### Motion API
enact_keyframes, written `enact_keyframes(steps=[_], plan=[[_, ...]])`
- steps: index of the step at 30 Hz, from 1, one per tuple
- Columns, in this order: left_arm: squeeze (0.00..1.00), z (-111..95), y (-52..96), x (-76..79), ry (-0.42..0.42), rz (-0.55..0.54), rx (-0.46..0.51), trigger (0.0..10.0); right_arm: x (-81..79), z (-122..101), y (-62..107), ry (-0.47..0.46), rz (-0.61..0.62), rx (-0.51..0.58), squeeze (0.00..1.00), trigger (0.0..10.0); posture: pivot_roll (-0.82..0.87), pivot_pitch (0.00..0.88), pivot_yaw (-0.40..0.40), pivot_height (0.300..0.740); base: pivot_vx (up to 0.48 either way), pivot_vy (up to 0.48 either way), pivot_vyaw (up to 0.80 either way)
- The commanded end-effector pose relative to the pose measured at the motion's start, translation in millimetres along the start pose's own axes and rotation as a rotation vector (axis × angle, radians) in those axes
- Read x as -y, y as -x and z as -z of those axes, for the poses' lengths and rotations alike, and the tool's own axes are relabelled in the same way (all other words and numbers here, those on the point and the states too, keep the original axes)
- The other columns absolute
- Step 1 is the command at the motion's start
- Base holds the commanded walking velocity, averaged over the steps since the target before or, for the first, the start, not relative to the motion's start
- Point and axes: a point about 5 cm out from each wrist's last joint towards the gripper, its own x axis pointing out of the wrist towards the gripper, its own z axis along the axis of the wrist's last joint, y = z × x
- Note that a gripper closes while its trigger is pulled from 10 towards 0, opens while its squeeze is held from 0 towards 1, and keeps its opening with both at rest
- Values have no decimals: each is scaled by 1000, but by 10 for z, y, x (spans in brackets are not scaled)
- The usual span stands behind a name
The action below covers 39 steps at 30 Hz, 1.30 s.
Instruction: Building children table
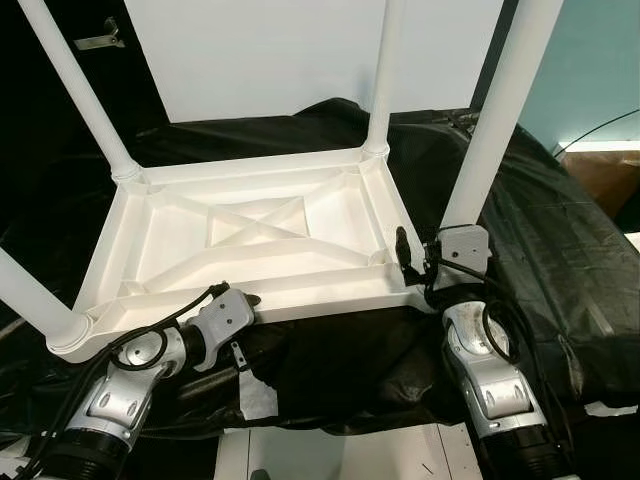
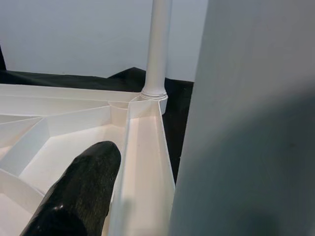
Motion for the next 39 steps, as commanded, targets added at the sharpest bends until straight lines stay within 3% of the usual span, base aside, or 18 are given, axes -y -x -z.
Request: enact_keyframes(steps=[1,39], plan=[[0,102,-55,110,23,23,-35,10000,-25,-34,-12,-8,-9,14,0,10000,7,37,10,740,0,0,0],[0,103,-93,64,19,-32,-42,10000,-14,20,8,-23,25,-45,0,10000,10,41,15,740,0,0,0]])
